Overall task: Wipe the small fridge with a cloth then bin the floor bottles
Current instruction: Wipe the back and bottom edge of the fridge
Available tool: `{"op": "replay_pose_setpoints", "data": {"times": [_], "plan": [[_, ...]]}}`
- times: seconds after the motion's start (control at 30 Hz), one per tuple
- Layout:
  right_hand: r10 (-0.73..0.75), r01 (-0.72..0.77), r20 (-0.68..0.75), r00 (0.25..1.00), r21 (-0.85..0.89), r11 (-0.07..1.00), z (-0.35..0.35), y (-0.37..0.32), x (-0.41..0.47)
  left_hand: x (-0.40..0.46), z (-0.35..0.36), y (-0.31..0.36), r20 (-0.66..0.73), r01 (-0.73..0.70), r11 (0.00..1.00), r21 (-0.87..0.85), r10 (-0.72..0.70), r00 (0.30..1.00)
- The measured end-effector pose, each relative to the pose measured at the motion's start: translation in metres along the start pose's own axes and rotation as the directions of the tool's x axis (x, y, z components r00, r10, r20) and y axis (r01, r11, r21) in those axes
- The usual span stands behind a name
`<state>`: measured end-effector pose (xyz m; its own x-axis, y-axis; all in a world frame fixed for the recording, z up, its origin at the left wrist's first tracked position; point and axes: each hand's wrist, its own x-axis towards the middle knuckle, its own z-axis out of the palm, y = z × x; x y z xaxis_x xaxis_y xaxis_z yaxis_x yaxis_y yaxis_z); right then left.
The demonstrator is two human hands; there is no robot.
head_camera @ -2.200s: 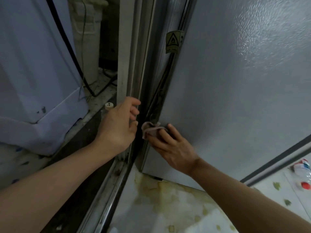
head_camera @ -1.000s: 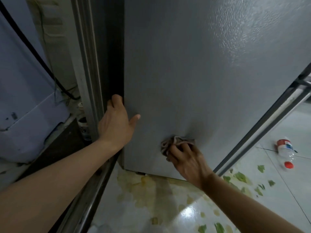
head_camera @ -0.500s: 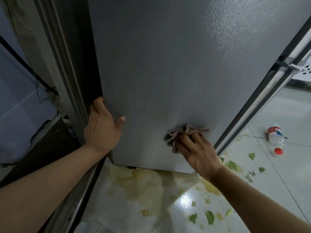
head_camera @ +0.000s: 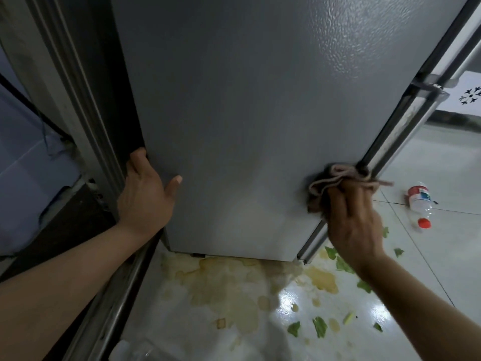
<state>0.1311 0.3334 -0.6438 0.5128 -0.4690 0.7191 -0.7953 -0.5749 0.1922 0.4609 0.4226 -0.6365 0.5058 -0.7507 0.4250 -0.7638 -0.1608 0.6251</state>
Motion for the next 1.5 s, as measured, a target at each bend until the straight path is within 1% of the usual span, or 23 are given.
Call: {"op": "replay_pose_setpoints", "data": {"times": [0.1,0.17,0.3,0.37,0.43,0.47,0.53,0.6,0.67,0.73,0.83,0.9,0.97,1.03,1.07,1.1,1.13,1.17,1.2,1.27,1.3,1.37,1.5], "plan": [[-0.101,0.100,0.108,0.989,0.016,0.995,0.006,-0.003,-0.019,-0.002,0.002,0.000,0.002,0.012,1.000,-0.009,-0.012,1.000],[-0.116,0.110,0.104,0.988,0.059,0.992,-0.002,0.003,-0.014,-0.003,0.003,-0.001,0.002,0.018,1.000,-0.013,-0.018,1.000],[0.039,-0.023,-0.083,0.996,0.181,0.983,-0.018,0.010,0.022,-0.008,0.006,-0.006,-0.007,0.007,0.999,0.052,-0.006,1.000],[0.121,-0.090,-0.226,0.967,0.142,0.986,-0.018,0.008,0.038,-0.012,0.011,-0.012,-0.012,0.002,0.995,0.099,-0.001,1.000],[0.198,-0.141,-0.281,0.939,0.210,0.968,-0.007,0.001,0.038,-0.016,0.016,-0.021,0.011,0.025,0.993,0.112,-0.026,1.000],[0.255,-0.175,-0.268,0.929,0.289,0.941,0.002,-0.002,0.031,-0.018,0.019,-0.025,0.033,0.054,0.993,0.103,-0.057,0.998],[0.331,-0.267,-0.166,0.929,0.317,0.910,0.024,-0.006,0.007,-0.021,0.025,-0.031,0.074,0.098,0.992,0.078,-0.104,0.992],[0.311,-0.289,-0.035,0.950,0.283,0.914,0.040,-0.010,-0.024,-0.023,0.030,-0.033,0.095,0.096,0.993,0.063,-0.102,0.990],[0.126,-0.135,0.066,0.990,0.154,0.979,0.050,-0.015,-0.052,-0.024,0.032,-0.034,0.092,0.097,0.993,0.066,-0.103,0.990],[-0.058,0.048,0.159,0.986,0.061,0.997,0.061,-0.020,-0.074,-0.023,0.031,-0.035,0.086,0.094,0.993,0.073,-0.101,0.991],[-0.023,0.016,0.275,0.961,0.026,1.000,0.061,-0.029,-0.081,-0.021,0.030,-0.035,0.086,0.083,0.993,0.088,-0.091,0.992],[0.022,-0.066,0.265,0.964,0.158,0.985,0.051,-0.030,-0.071,-0.022,0.029,-0.036,0.081,0.083,0.992,0.098,-0.091,0.993],[0.207,-0.273,0.196,0.958,0.422,0.865,0.040,-0.030,-0.045,-0.022,0.031,-0.037,0.078,0.094,0.991,0.094,-0.101,0.992],[0.484,-0.452,0.098,0.870,0.554,0.700,0.037,-0.031,-0.018,-0.023,0.033,-0.037,0.070,0.098,0.992,0.078,-0.104,0.992],[0.543,-0.467,0.028,0.839,0.549,0.693,0.038,-0.033,-0.012,-0.023,0.034,-0.038,0.061,0.095,0.993,0.068,-0.099,0.993],[0.529,-0.429,-0.063,0.846,0.506,0.748,0.040,-0.037,-0.011,-0.024,0.035,-0.039,0.050,0.091,0.994,0.063,-0.094,0.994],[0.432,-0.350,-0.104,0.896,0.436,0.829,0.045,-0.041,-0.015,-0.025,0.035,-0.040,0.042,0.087,0.994,0.064,-0.090,0.995],[0.252,-0.206,-0.113,0.961,0.315,0.927,0.052,-0.045,-0.020,-0.025,0.035,-0.040,0.039,0.087,0.994,0.067,-0.089,0.995],[0.026,-0.012,-0.065,0.998,0.209,0.978,0.060,-0.049,-0.029,-0.025,0.035,-0.041,0.041,0.087,0.994,0.065,-0.090,0.995],[-0.289,0.280,0.153,0.945,0.077,0.957,0.075,-0.060,-0.048,-0.024,0.035,-0.041,0.047,0.082,0.995,0.051,-0.084,0.995],[-0.349,0.346,0.250,0.903,0.060,0.936,0.078,-0.065,-0.051,-0.023,0.034,-0.041,0.049,0.081,0.996,0.043,-0.083,0.995],[-0.378,0.369,0.308,0.873,0.089,0.925,0.076,-0.074,-0.048,-0.023,0.031,-0.042,0.058,0.094,0.995,0.013,-0.095,0.994],[-0.303,0.286,0.035,0.952,0.244,0.927,0.061,-0.083,-0.007,-0.025,0.030,-0.042,0.064,0.108,0.994,-0.023,-0.106,0.992]]}}
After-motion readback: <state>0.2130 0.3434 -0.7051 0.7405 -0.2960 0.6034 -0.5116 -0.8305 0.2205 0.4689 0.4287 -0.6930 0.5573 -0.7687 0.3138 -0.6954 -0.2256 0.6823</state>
